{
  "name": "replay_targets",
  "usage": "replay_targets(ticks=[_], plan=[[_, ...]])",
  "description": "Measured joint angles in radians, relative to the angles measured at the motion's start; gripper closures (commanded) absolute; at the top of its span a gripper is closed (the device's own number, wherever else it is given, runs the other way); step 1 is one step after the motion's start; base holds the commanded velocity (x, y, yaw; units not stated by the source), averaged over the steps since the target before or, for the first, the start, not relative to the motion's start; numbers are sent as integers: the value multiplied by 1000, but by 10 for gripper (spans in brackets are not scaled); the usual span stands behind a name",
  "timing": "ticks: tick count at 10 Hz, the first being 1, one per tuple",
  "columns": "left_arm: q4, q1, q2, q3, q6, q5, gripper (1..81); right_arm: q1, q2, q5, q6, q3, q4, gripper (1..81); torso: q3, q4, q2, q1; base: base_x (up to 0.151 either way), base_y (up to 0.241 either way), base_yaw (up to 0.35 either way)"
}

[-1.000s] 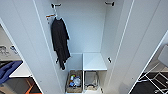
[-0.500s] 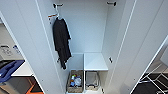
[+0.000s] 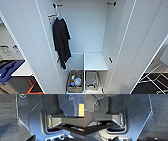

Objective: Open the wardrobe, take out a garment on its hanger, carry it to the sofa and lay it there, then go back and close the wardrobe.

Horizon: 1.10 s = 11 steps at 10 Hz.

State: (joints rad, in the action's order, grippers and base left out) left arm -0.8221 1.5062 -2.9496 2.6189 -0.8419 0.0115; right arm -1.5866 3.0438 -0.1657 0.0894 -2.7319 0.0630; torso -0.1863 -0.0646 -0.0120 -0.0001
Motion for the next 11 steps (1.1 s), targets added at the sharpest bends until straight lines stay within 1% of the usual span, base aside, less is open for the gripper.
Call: replay_targets(ticks=[1,2,3,4,5,6,7,8,9,10,11], plan=[[20,5,-3,0,11,-50,10,1,3,0,0,0,0,10,0,0,0,0,0,0,0],[40,3,-4,0,62,-70,10,4,3,1,0,0,0,10,0,0,0,0,0,0,0],[72,0,-4,0,156,-79,10,6,3,0,-1,0,0,10,0,0,0,0,0,0,0],[148,-2,-4,0,269,-98,10,6,2,1,-1,0,0,10,0,0,0,0,0,0,0],[273,-1,-4,0,399,-126,10,4,3,1,0,0,0,10,1,0,0,0,0,0,0],[434,0,-4,0,528,-134,10,2,3,2,0,0,0,10,12,0,0,0,0,0,0],[579,-1,-4,0,650,-103,10,2,3,2,0,0,0,10,34,0,0,1,0,0,0],[682,-3,-7,1,738,-63,10,3,3,-2,0,0,0,10,51,0,0,0,0,0,0],[734,-3,-11,6,770,-44,10,0,2,0,1,1,-2,10,58,0,-1,-1,0,0,0],[746,-1,-15,19,785,-44,10,-3,-3,2,3,18,-10,10,61,0,-1,-1,0,0,0],[728,-5,-12,30,787,-44,10,-3,-13,1,4,47,-21,10,59,0,-1,-1,0,0,0]])
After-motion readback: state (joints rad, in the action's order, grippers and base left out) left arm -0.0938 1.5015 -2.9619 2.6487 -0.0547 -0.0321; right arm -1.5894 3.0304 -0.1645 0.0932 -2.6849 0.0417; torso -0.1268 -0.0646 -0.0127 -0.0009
